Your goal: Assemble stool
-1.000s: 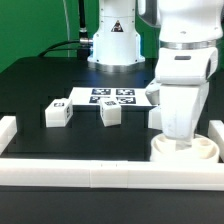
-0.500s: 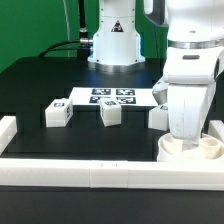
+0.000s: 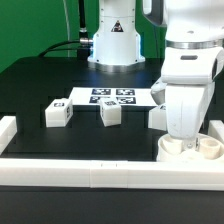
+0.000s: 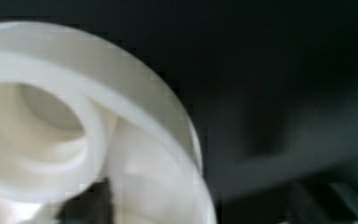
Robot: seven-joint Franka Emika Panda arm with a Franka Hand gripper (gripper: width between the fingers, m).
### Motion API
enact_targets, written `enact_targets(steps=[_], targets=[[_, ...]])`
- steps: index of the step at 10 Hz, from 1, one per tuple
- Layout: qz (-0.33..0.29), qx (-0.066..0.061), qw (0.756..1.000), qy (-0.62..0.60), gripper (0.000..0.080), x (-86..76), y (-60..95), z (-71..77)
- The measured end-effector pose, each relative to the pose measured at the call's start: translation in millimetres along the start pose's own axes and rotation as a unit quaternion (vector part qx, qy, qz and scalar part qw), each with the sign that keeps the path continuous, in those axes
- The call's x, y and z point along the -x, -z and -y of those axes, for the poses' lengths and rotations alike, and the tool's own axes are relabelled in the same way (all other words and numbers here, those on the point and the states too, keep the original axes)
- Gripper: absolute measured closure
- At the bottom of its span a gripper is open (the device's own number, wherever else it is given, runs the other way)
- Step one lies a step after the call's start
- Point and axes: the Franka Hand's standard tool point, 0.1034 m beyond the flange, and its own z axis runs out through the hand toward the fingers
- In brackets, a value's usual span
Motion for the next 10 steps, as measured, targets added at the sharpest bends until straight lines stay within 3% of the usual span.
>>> enact_targets(steps=[1,2,7,8,10], targets=[[0.001,0.001,1.000,-0.002,0.0262,5.0,4.5,0.7],[0.002,0.002,1.000,-0.005,0.0167,10.9,10.6,2.4],[0.005,0.016,0.999,-0.045,0.0150,27.4,59.5,17.3],[0.002,0.023,0.999,-0.049,0.0150,32.5,62.0,17.9],[0.002,0.023,0.998,-0.061,0.0150,34.8,61.0,17.7]])
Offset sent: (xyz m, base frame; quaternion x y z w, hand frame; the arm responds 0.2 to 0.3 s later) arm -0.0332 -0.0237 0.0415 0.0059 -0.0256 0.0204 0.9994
